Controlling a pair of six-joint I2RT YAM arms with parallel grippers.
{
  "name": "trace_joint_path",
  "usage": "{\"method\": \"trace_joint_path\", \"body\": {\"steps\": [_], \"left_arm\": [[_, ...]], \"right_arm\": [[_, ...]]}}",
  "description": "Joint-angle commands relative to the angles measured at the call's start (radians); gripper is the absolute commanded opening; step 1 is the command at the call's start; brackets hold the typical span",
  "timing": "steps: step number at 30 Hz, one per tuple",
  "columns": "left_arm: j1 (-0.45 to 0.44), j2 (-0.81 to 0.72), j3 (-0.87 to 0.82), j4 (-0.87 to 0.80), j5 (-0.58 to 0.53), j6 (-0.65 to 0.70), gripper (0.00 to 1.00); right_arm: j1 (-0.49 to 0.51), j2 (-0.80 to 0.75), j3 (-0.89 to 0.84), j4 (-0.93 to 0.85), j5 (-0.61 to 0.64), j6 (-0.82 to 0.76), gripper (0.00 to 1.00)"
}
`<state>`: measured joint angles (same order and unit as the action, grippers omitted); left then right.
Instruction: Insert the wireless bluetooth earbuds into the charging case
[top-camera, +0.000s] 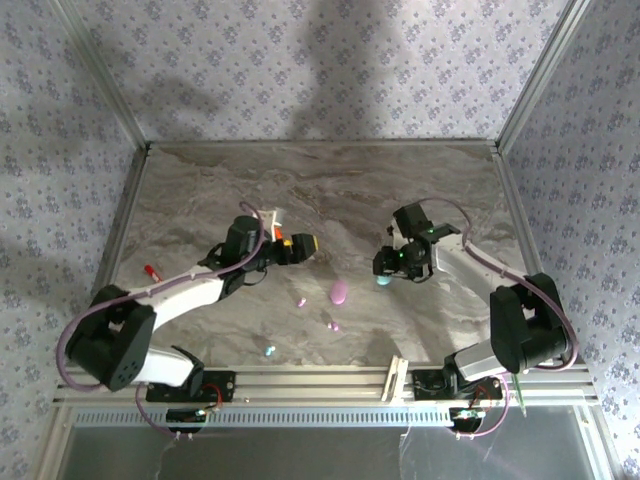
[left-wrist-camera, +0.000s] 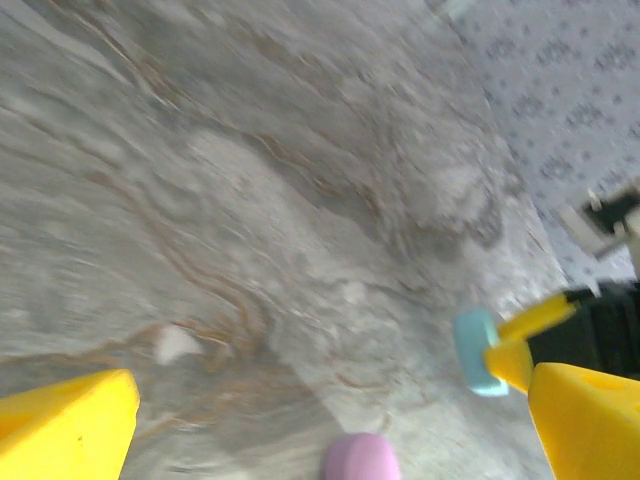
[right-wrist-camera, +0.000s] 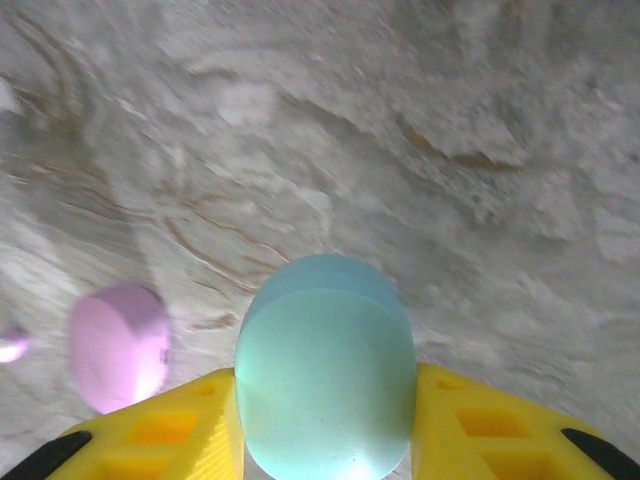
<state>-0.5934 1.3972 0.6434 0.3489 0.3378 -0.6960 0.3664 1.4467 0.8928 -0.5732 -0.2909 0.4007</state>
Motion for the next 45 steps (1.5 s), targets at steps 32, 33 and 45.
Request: {"method": "trace_joint_path", "body": {"steps": [32, 33, 45], "left_arm": [[-0.102, 0.416, 0.262, 0.289, 0.338, -0.226, 0.59], [-0.103, 0.416, 0.262, 0.293, 0.339, -0.229, 0.59], [-0.106, 0.416, 0.256, 0.314, 0.345, -0.234, 0.60]], "right_arm": [[-0.110, 0.008, -0.005, 0.283, -0.466, 0.162, 0.42], [-0.110, 0.008, -0.005, 0.282, -0.464, 0.162, 0.42], [-0.107, 0.014, -0.009, 0.286, -0.466, 0.171, 0.41]]}}
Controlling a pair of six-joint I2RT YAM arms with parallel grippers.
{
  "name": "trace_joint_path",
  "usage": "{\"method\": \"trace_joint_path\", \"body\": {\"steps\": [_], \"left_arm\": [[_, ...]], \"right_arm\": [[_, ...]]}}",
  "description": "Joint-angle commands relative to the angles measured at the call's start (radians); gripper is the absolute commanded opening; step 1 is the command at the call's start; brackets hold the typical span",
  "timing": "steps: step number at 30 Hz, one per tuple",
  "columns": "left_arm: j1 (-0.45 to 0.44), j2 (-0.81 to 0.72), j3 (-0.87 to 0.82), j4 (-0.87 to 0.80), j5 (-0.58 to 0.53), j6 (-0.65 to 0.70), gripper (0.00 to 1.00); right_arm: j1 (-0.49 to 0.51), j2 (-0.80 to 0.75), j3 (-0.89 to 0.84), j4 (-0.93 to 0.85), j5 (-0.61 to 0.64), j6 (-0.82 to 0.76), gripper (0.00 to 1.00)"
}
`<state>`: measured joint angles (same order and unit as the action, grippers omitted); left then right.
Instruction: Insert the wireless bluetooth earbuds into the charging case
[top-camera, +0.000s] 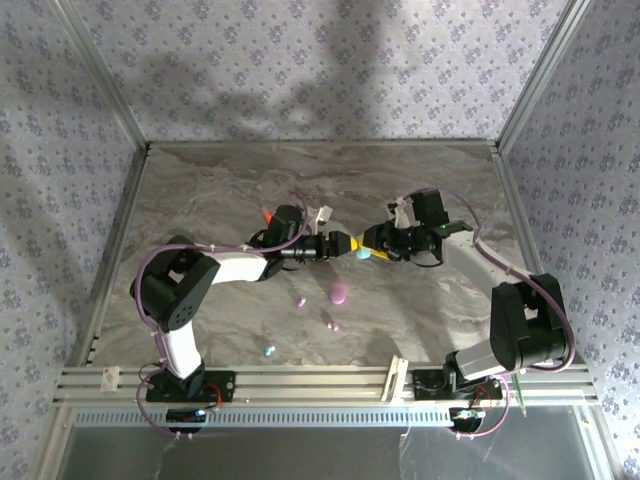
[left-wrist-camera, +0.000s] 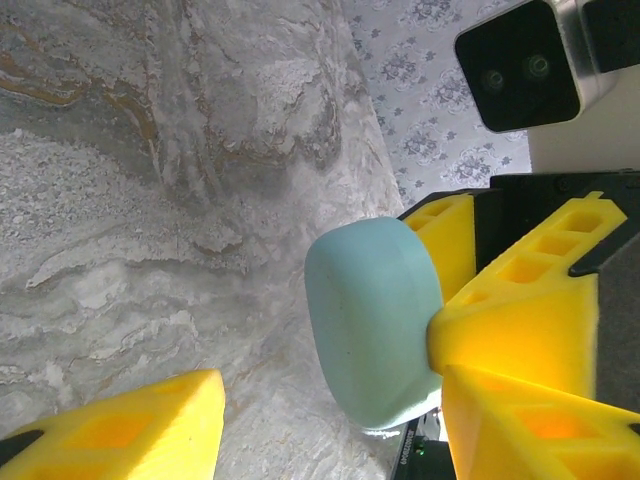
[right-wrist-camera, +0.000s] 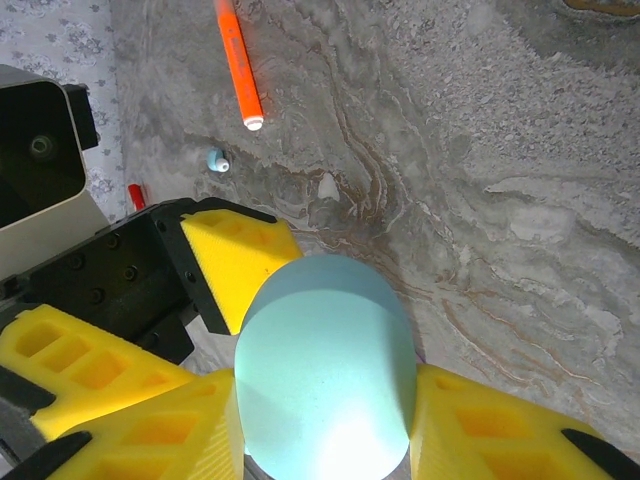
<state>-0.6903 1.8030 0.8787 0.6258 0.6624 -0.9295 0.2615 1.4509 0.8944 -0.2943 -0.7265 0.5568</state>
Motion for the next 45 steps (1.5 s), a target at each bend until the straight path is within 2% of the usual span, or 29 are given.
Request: {"method": "trace_joint_path", "body": {"steps": [1, 13, 24, 34, 37, 41, 45], "left_arm": [[-0.008, 0.014, 0.020, 0.036, 0.020, 0.001, 0.60], [-0.002, 0.038, 0.021, -0.041, -0.040, 0.047, 0.55], [0.019, 0.050, 0.020, -0.082, -0.054, 0.069, 0.54], [0.052, -0.036, -0.024, -0.128, -0.058, 0.088, 0.53], [0.050, -0.059, -0.023, -0.141, -0.052, 0.088, 0.45], [0.039, -0.070, 0.000, -0.145, -0.029, 0.076, 0.24], [0.028, -0.056, 0.028, -0.138, -0.011, 0.065, 0.10]], "right_arm": [[-0.002, 0.010, -0.011, 0.014, -0.036, 0.021, 0.41], [-0.004, -0.007, -0.018, 0.065, -0.095, 0.064, 0.40], [-0.012, -0.024, -0.027, 0.062, -0.101, 0.084, 0.40], [-0.035, -0.021, -0.031, 0.021, -0.074, 0.039, 0.40], [-0.036, -0.010, -0.033, 0.027, -0.074, 0.036, 0.40], [-0.034, 0.023, -0.033, 0.054, -0.089, 0.041, 0.40], [-0.029, 0.065, -0.035, 0.098, -0.119, 0.059, 0.40]]}}
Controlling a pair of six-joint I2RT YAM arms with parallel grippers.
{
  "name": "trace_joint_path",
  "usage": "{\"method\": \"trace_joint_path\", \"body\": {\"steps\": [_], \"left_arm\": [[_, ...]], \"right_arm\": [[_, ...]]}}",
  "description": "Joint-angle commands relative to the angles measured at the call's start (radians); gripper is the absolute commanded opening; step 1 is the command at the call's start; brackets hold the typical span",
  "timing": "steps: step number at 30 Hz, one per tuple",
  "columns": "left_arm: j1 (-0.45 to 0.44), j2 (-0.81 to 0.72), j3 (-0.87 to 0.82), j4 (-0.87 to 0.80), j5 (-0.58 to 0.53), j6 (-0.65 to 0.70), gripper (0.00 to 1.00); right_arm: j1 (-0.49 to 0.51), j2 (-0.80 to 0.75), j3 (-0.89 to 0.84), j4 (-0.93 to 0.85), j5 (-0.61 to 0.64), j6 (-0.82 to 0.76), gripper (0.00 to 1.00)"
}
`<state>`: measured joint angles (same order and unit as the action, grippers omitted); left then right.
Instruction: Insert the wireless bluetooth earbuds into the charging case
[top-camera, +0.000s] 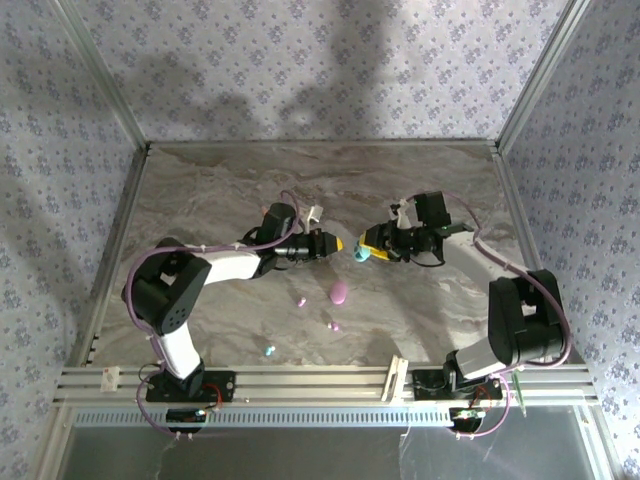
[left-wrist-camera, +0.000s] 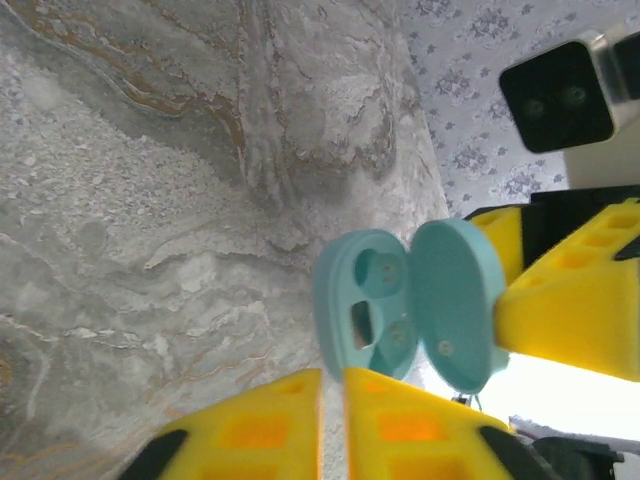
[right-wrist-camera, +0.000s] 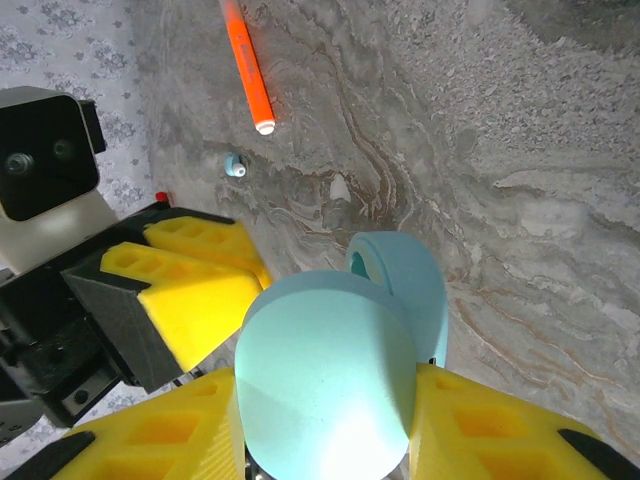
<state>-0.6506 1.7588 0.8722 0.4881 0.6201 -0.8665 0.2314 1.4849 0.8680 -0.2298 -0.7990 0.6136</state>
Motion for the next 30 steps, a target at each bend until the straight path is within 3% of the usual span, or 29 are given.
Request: {"method": "trace_joint_path", "body": {"steps": [1, 30], "left_arm": [[-0.011, -0.007, 0.038, 0.000, 0.032, 0.001, 0.09], [-0.005, 0.195, 0.115, 0.023, 0.043, -0.020, 0.05]], "right_arm": [[0.003, 0.041, -0.006, 0.044, -0.054, 0.006, 0.40], [0.048, 0.330, 0.036, 0.295, -0.151, 0.125, 0.42]]}}
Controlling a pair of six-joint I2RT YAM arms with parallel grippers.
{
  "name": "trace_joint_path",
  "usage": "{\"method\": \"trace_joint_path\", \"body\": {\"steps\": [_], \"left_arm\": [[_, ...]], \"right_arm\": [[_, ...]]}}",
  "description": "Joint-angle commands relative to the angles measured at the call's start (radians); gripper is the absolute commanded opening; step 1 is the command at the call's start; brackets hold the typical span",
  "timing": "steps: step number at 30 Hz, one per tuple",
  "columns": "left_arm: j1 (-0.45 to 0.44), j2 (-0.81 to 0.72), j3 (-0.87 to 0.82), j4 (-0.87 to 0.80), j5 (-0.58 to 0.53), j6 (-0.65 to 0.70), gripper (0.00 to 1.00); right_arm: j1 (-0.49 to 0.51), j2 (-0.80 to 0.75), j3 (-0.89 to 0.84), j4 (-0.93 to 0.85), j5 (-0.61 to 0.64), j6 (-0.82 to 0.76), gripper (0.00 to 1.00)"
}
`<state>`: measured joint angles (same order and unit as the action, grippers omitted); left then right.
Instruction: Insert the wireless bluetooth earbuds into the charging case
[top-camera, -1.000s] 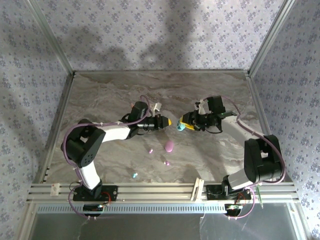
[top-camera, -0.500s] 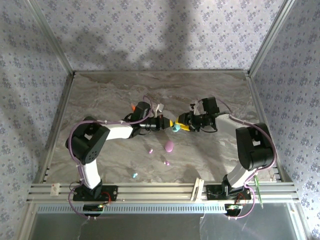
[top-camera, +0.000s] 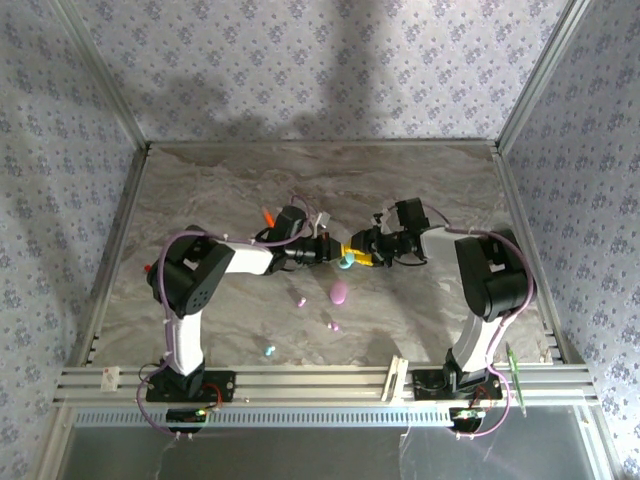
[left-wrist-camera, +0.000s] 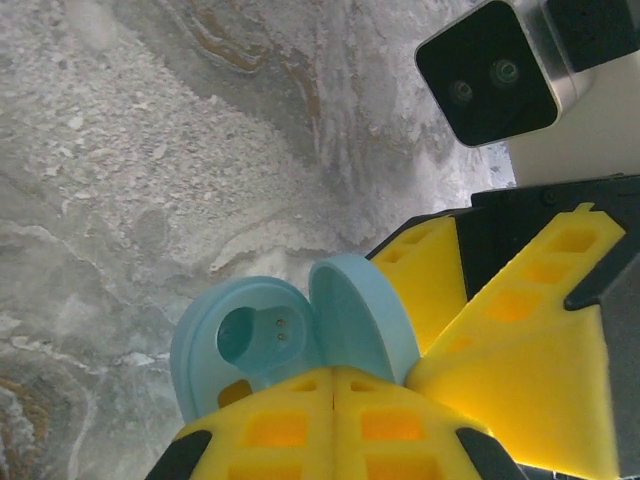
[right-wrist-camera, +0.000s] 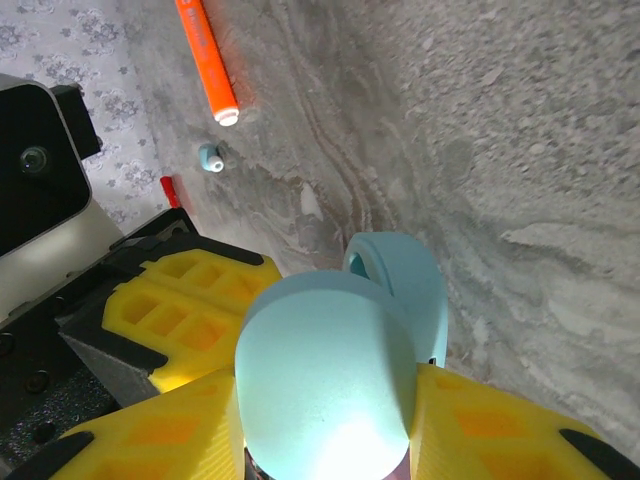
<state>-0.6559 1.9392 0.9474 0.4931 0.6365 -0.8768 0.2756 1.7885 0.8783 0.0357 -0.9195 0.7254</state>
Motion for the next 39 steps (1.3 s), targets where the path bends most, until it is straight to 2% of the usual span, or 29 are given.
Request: {"method": "trace_joint_path", "body": {"steps": [1, 5, 16, 27, 33, 39], "left_arm": [[-0.001, 0.021, 0.047, 0.015, 0.028, -0.010, 0.05], [-0.007, 0.038, 0.072, 0.003, 0.034, -0.010, 0.05], [-0.043, 0.069, 0.096, -0.007, 0.017, -0.013, 0.08], [-0.053, 0.056, 0.113, -0.039, 0.005, -0.005, 0.11], [-0.017, -0.072, 0.056, -0.105, -0.046, 0.039, 0.24], [0.056, -0.204, 0.016, -0.259, -0.065, 0.153, 0.50]], "right_arm": [[0.003, 0.030, 0.026, 0.031, -0.030, 0.013, 0.43], [-0.001, 0.034, 0.024, 0.032, -0.025, 0.006, 0.53], [-0.030, -0.006, -0.023, -0.015, 0.005, -0.042, 0.67], [-0.055, -0.123, -0.045, -0.156, 0.091, -0.137, 0.73], [-0.036, -0.213, -0.029, -0.287, 0.203, -0.217, 0.79], [0.003, -0.259, -0.013, -0.376, 0.317, -0.284, 0.86]]}}
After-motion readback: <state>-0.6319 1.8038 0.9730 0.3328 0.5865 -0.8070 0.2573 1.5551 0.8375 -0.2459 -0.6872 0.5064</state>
